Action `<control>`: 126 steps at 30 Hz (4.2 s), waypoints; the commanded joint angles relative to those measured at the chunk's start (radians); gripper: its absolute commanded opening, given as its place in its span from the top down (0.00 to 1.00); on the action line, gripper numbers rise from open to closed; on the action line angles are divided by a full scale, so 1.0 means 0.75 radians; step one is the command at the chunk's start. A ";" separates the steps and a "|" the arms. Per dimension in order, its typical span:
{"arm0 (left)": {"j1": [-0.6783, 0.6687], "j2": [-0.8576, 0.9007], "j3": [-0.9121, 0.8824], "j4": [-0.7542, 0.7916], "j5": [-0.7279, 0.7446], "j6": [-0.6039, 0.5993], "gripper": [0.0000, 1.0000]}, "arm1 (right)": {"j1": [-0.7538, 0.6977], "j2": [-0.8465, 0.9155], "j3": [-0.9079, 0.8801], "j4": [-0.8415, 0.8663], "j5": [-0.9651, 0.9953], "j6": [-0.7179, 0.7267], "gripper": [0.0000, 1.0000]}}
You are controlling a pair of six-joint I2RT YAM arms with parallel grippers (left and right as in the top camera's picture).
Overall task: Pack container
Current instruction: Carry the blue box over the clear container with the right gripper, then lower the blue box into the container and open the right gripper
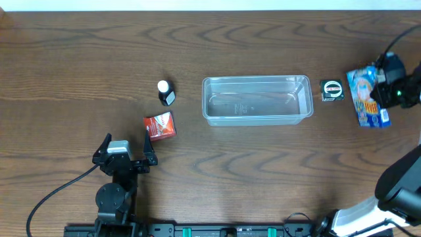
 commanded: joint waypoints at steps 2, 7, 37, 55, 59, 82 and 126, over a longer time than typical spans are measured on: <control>0.006 -0.008 -0.031 -0.044 -0.010 0.022 0.02 | 0.097 -0.070 0.116 -0.058 -0.009 0.018 0.83; 0.006 -0.008 -0.031 -0.044 -0.010 0.022 0.02 | 0.211 -0.075 0.158 -0.070 0.037 0.017 0.86; 0.006 -0.008 -0.031 -0.044 -0.010 0.022 0.02 | 1.077 -0.073 0.354 -0.174 0.436 -0.210 0.97; 0.006 -0.008 -0.031 -0.044 -0.010 0.022 0.02 | 1.076 -0.069 0.095 -0.074 0.352 -0.548 0.95; 0.006 -0.008 -0.031 -0.044 -0.010 0.022 0.02 | 1.076 -0.065 0.049 -0.023 0.359 -0.583 0.94; 0.006 -0.008 -0.031 -0.044 -0.010 0.022 0.02 | 0.995 -0.054 -0.108 0.162 0.386 -0.765 0.91; 0.006 -0.008 -0.031 -0.044 -0.010 0.022 0.02 | 0.998 0.098 -0.108 0.226 0.502 -0.542 0.38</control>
